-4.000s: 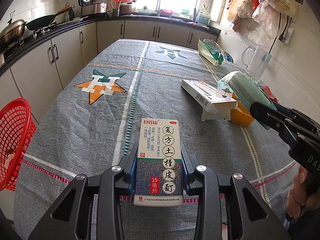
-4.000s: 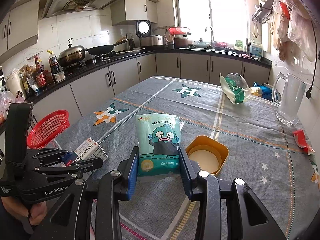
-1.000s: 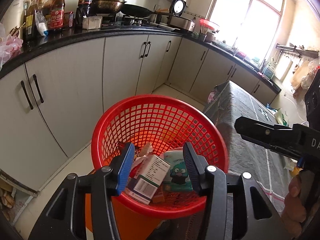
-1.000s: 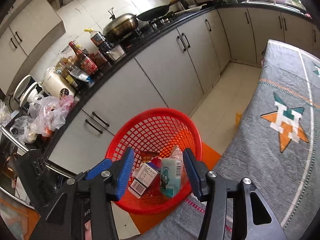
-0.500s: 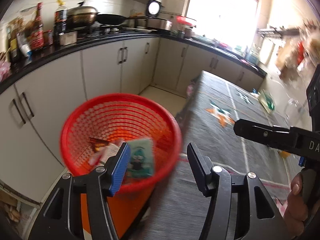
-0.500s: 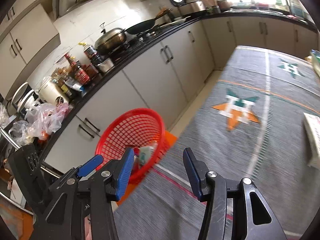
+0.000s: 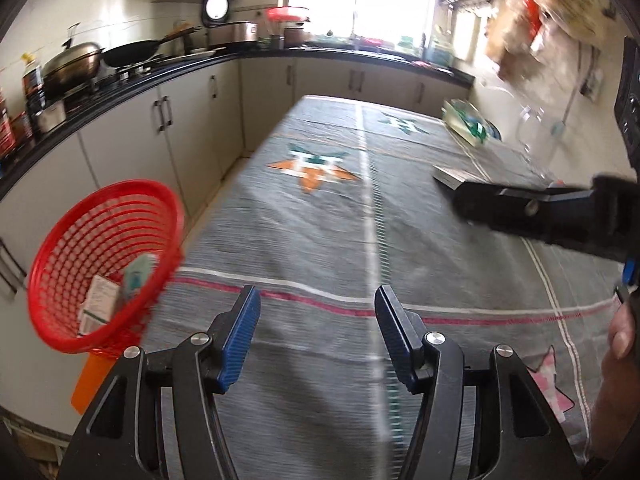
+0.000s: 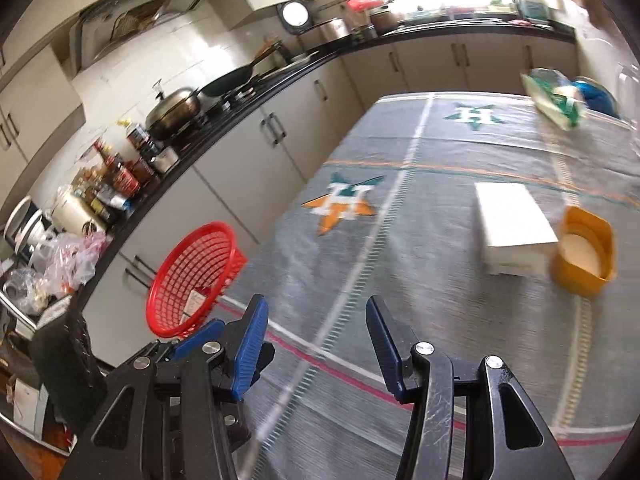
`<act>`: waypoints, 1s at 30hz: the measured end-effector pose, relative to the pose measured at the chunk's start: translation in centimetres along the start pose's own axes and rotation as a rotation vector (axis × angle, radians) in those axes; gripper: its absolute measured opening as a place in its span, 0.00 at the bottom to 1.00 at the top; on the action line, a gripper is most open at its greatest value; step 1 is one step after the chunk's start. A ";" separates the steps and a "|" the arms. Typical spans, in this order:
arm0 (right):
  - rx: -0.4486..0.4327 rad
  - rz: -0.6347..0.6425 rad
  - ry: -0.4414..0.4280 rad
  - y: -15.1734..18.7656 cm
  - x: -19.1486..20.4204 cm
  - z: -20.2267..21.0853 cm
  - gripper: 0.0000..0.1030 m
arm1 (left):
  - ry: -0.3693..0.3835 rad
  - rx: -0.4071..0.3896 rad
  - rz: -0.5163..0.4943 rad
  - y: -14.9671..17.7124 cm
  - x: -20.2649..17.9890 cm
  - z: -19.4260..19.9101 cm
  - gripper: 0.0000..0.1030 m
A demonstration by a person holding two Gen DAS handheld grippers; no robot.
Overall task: Collect trash
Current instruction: 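Move both tools back to the table toward the white box and orange cup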
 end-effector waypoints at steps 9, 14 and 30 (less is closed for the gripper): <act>-0.117 -0.121 0.098 -0.9 -7.9 7.2 0.54 | -0.016 0.015 -0.082 0.5 -3.5 -0.7 0.58; -0.153 -0.237 0.191 -1.9 -13.6 9.9 0.54 | -0.030 0.011 -0.106 0.5 -3.9 -0.8 0.59; 0.025 -0.294 0.351 -2.8 -20.1 3.3 0.20 | -0.014 0.006 -0.116 0.7 -3.9 -0.6 0.59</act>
Point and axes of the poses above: each gripper's, at about its wrist camera, not at the fingertips, and z roughly against the way its jaws point, x to its left, y to its underside, the point moved 3 cm from there along -z, roughly the way its jaws point, and after that the axes turned 2 degrees about -y, right-handed, at the moved point
